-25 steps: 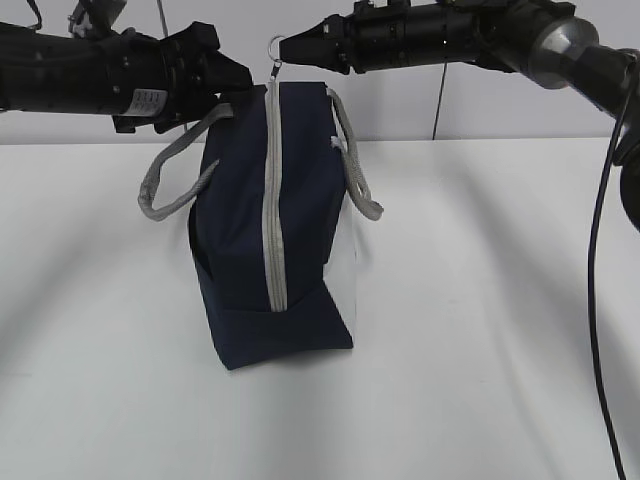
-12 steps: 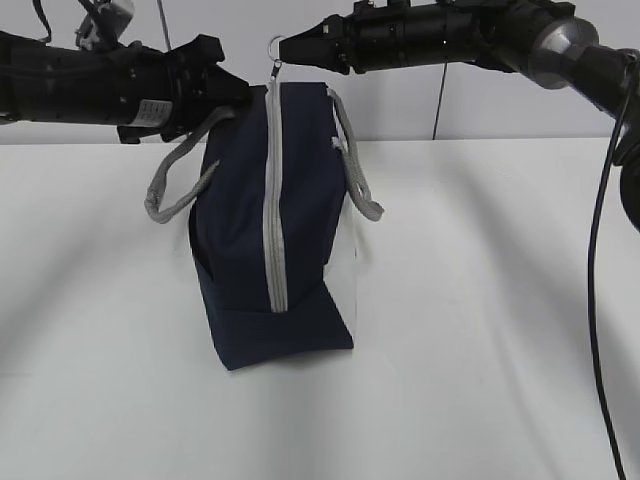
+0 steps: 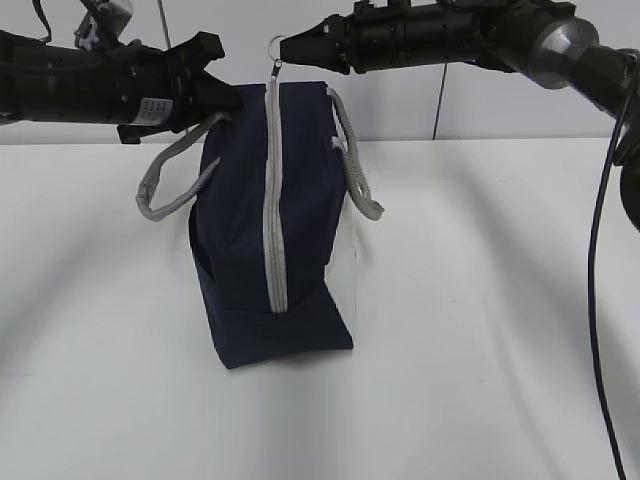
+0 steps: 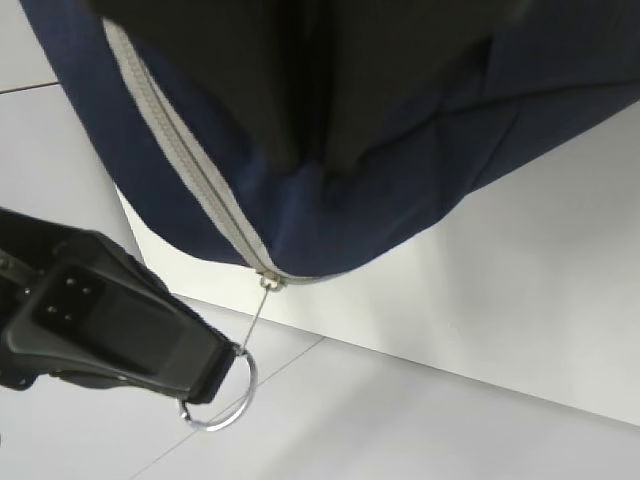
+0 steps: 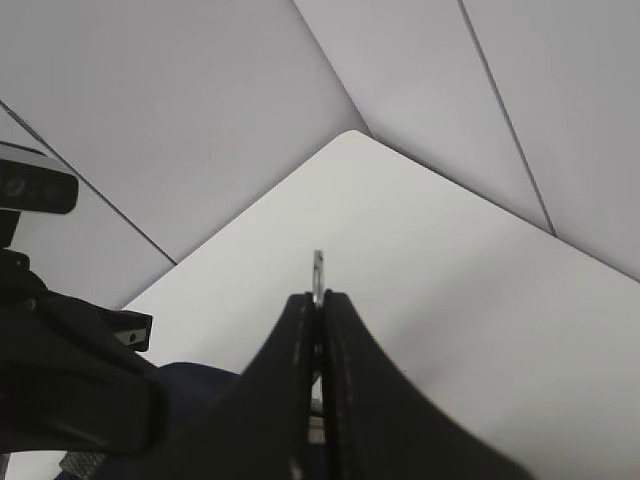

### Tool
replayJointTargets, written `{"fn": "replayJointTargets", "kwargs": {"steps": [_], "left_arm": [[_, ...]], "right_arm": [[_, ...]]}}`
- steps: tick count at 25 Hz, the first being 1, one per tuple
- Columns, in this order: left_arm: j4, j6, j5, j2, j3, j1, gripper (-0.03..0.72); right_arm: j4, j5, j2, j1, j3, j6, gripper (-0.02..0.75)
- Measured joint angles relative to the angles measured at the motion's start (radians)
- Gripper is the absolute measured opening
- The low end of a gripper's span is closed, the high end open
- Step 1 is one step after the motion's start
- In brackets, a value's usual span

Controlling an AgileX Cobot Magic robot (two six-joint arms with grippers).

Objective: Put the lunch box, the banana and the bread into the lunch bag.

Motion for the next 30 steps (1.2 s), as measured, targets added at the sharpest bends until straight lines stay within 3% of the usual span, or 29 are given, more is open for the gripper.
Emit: {"fn": "replayJointTargets", "kwargs": {"steps": [12,20,30], "left_arm": [[-0.002,0.106,0.128,0.000,0.000,-0.001,0.016],[-0.001,0.173,0.183,0.000,0.000,0.000,0.015],[0.024,0.191,0.188,0.000,0.000,0.003,0.015]], "right_arm": [[0.033,-0.002,0.000,0.000,0.000,0.006,-0.016],[-0.059,0.042,0.002,0.002,0.000,0.121,-0.016],[-0.059,0.056,0.073,0.005,-0.005,0.195,-0.016]]}}
